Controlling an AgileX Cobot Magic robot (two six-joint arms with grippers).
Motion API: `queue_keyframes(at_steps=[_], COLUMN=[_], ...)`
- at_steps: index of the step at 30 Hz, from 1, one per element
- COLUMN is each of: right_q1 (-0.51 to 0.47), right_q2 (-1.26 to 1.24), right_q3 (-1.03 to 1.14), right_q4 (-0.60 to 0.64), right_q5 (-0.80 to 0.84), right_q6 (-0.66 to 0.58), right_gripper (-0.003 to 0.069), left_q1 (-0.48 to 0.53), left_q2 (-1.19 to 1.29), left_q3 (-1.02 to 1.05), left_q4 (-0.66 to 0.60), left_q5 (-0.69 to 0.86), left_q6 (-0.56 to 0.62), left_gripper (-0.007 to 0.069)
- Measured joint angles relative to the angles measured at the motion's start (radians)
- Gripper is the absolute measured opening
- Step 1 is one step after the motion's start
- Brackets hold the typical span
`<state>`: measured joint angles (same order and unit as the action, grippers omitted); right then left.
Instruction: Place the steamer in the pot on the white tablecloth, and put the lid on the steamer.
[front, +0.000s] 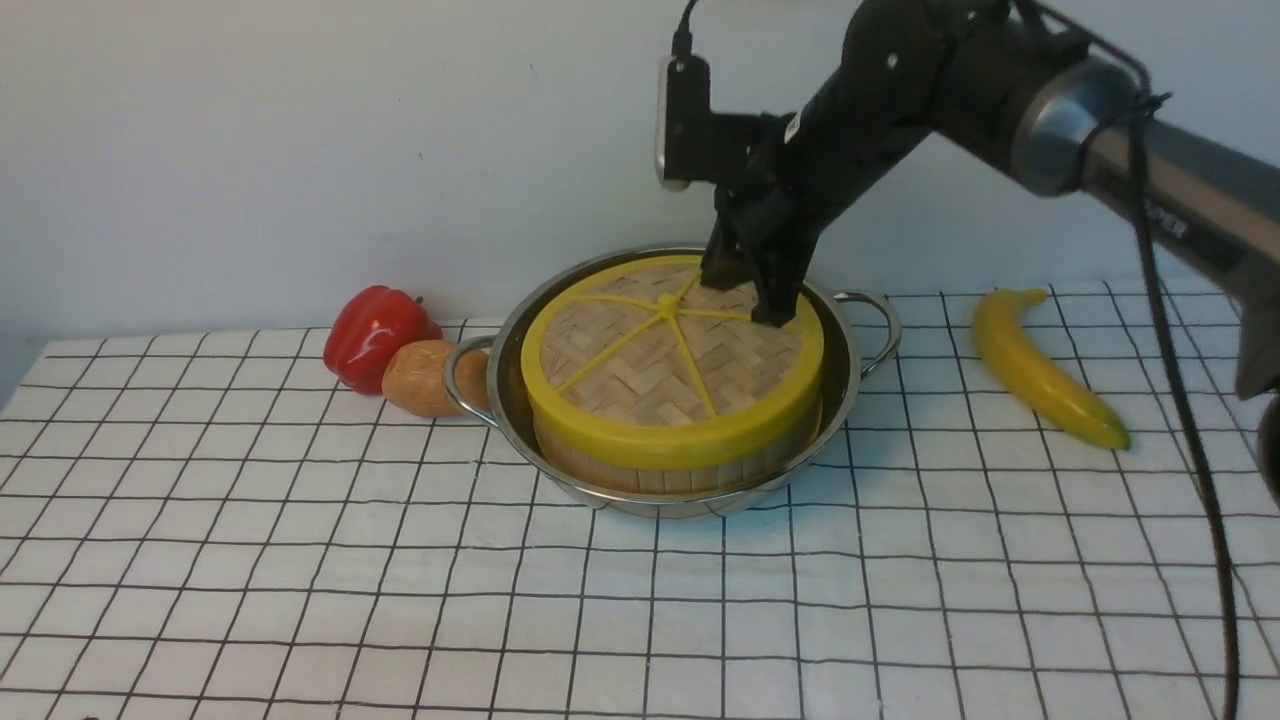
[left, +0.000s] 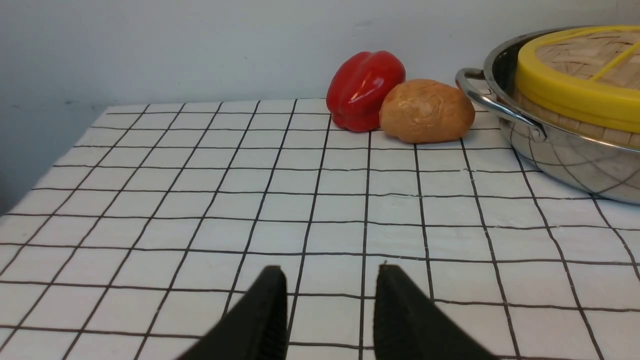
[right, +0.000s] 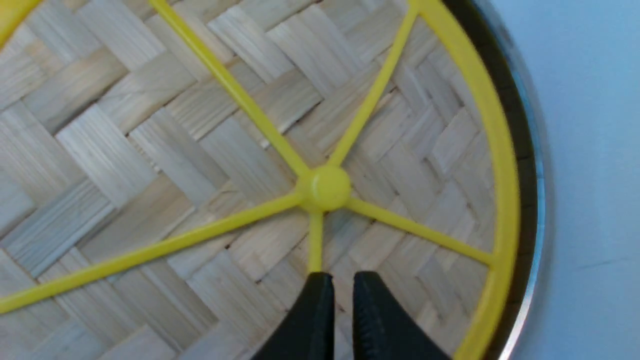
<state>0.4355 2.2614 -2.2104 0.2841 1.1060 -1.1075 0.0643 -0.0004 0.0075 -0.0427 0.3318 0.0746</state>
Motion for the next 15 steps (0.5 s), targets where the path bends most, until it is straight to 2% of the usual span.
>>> queue_keyframes(at_steps=[4,5,7,15], right_q1=[0.000,-0.005,-0.010,-0.045], right_q2=[-0.100,-0.148,-0.180,-0.304], right_q3=[0.000,0.000,0.000,0.000], right_q4=[-0.071,-0.084,-0.086,-0.084], right_q5=[-0.011,-0.015,-0.018,-0.090], right_q6=[0.066,0.110,0.163,0.543], right_gripper=[0.0051,0.0005,-0.0012,-0.0013], left_q1=[0.000,0.000,0.000,0.000], left_q2=[0.000,0.000,0.000,0.000], left_q3=[0.000,0.000,0.000,0.000], left_q4=[0.000,0.000,0.000,0.000], left_q5=[0.000,0.000,0.000,0.000], left_q6=[0.000,0.000,0.000,0.000], left_gripper=[0.0243,0.0243,0.0243,0.0243])
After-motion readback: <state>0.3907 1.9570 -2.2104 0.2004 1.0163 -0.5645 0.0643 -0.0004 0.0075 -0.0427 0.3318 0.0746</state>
